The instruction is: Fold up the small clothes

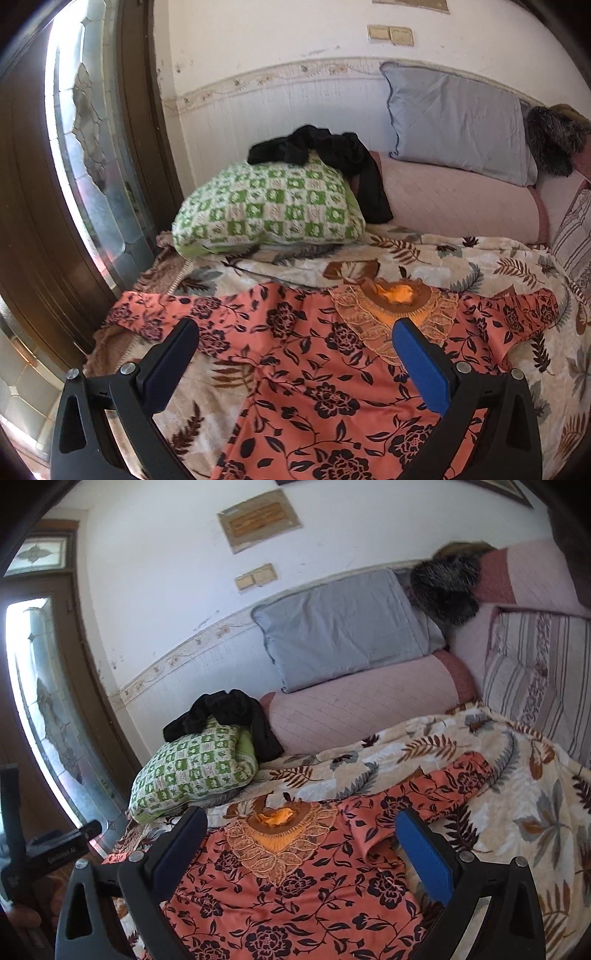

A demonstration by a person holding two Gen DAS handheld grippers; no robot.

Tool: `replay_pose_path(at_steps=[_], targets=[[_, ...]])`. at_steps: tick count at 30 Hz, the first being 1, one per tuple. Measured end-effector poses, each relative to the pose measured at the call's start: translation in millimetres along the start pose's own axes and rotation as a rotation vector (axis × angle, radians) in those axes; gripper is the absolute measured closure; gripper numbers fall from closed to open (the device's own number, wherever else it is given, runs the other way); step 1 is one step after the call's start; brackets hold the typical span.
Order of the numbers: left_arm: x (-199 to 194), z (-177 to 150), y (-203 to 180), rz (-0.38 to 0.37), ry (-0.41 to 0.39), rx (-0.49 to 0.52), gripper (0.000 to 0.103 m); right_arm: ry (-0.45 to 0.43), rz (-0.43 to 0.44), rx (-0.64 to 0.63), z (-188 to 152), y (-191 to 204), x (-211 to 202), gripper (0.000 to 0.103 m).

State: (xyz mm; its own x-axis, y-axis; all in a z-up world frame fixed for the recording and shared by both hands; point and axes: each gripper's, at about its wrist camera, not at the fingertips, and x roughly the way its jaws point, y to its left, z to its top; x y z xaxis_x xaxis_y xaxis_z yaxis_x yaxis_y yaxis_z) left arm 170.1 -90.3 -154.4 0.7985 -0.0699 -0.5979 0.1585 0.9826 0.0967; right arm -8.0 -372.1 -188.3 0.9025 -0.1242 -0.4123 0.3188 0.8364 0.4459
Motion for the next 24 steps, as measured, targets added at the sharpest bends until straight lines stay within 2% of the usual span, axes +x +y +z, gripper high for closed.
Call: replay_pose_path(at_steps=[4,6,8,10,11,13,15,17,19,21,23,24], targets=[[88.2,-31.9,-34.8,-0.036,0.158,0.042,0.000,0.062,-0.043,0.320,7.4,-114.5,51.1,0.000],[120.5,-47.1,-45.5,-0.044,0.203,0.048,0.000,0.070,-0.037,0.483,12.7,-167.1,81.5,0.001],[145.9,-61.3,-52.5,-0.049,0.236,0.063,0.000,0.089,-0.022,0.591,17.8,-209.8,110.7,0.003],[168.7,-75.0,-56.1,-0.036,0.285,0.087,0.000,0.140,-0.033,0.677,12.5,-244.7,133.4,0.005],[178.8,-81.0,-56.1,-0.026,0.313,0.101,0.000,0.161,-0.037,0.717,10.4,-258.8,146.0,0.013],[197.6,-92.0,-55.5,0.009,0.357,0.133,0.000,0.190,-0.085,0.772,3.8,-280.4,168.9,0.017],[205.9,-97.2,-49.0,-0.015,0.368,0.108,0.000,0.197,-0.101,0.798,1.4,-294.5,192.6,0.026],[207.4,-97.7,-44.4,-0.033,0.373,0.066,0.000,0.206,-0.148,0.826,-1.3,-309.0,210.9,0.030],[209.4,-101.1,-43.7,-0.039,0.371,0.040,0.000,0.189,-0.160,0.823,2.3,-317.6,225.6,0.044],[208.2,-105.7,-43.7,-0.025,0.336,0.005,0.000,0.185,-0.171,0.785,10.1,-321.1,237.1,0.078],[208.2,-106.3,-45.7,-0.011,0.333,0.017,0.000,0.181,-0.158,0.789,8.4,-328.0,246.4,0.092],[208.8,-106.0,-45.2,-0.013,0.339,0.013,0.000,0.173,-0.156,0.796,7.0,-329.5,246.9,0.094]])
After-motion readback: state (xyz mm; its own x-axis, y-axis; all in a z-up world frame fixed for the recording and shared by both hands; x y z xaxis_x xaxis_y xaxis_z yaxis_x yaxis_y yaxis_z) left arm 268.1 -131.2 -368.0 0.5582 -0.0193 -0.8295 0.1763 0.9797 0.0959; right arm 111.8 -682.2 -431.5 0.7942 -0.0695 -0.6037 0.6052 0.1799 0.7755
